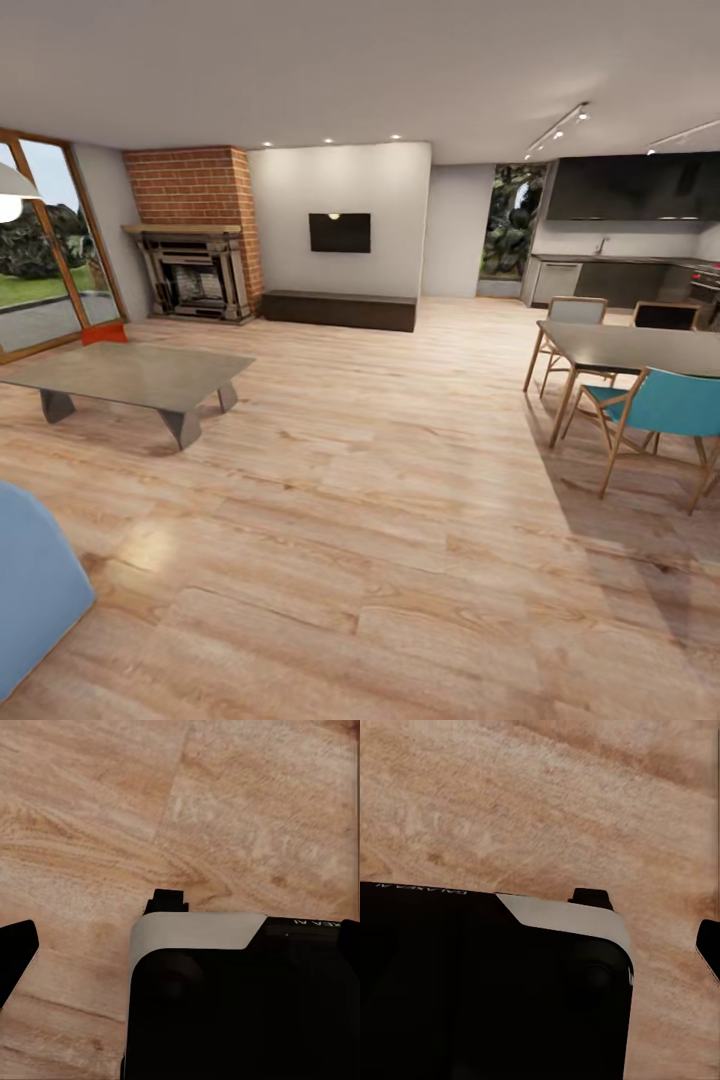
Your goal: Move the two storage containers from the living room to the garage. In the garage, place one container on the floor and stack the other container on top of it (either order is fine).
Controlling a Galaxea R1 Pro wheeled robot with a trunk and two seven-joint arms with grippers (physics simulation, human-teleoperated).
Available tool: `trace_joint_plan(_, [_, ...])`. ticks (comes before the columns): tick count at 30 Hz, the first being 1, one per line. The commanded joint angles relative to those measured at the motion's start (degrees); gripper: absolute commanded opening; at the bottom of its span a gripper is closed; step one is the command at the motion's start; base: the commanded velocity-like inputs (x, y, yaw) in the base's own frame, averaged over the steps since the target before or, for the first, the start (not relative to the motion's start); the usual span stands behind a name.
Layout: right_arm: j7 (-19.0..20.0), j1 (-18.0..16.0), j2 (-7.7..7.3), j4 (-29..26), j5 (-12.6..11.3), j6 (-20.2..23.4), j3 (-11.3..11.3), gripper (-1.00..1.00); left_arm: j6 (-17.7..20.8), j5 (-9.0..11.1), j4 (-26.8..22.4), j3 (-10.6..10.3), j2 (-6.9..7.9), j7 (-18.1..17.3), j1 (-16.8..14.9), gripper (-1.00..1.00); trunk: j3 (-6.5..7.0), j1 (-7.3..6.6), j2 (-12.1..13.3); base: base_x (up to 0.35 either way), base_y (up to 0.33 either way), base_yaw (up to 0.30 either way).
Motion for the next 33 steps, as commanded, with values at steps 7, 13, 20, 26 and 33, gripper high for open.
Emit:
trace_joint_plan(7, [-0.1,-0.1,-0.04,0.2,-0.5,-0.3,0.4,1.0,0.2,0.3,0.0,0.1,-0.01,0.1,0.0,1.0,-0.07,0.04,0.0,0.323,0.0,-0.004])
trace_joint_plan(13, [-0.1,-0.1,0.02,0.2,-0.7,-0.3,0.3,1.0,0.2,0.3,0.0,0.1,-0.06,0.1,0.0,1.0,-0.07,0.04,0.0,0.323,0.0,0.0])
trace_joint_plan(20, [-0.1,-0.1,0.04,0.2,-0.7,-0.3,0.3,1.0,0.2,0.3,0.0,0.1,-0.06,0.1,0.0,1.0,-0.07,0.04,0.0,0.324,0.0,0.0])
trace_joint_plan(26, [-0.1,-0.1,0.04,0.2,-0.8,-0.2,0.3,1.0,0.2,0.3,0.0,0.1,-0.09,0.1,0.0,1.0,-0.07,0.04,0.0,0.324,0.0,0.0])
trace_joint_plan(33, [-0.1,-0.1,0.04,0.2,-0.7,-0.2,0.3,1.0,0.3,0.3,0.1,0.1,-0.1,0.1,0.0,1.0,-0.07,0.04,0.0,0.324,0.0,0.0])
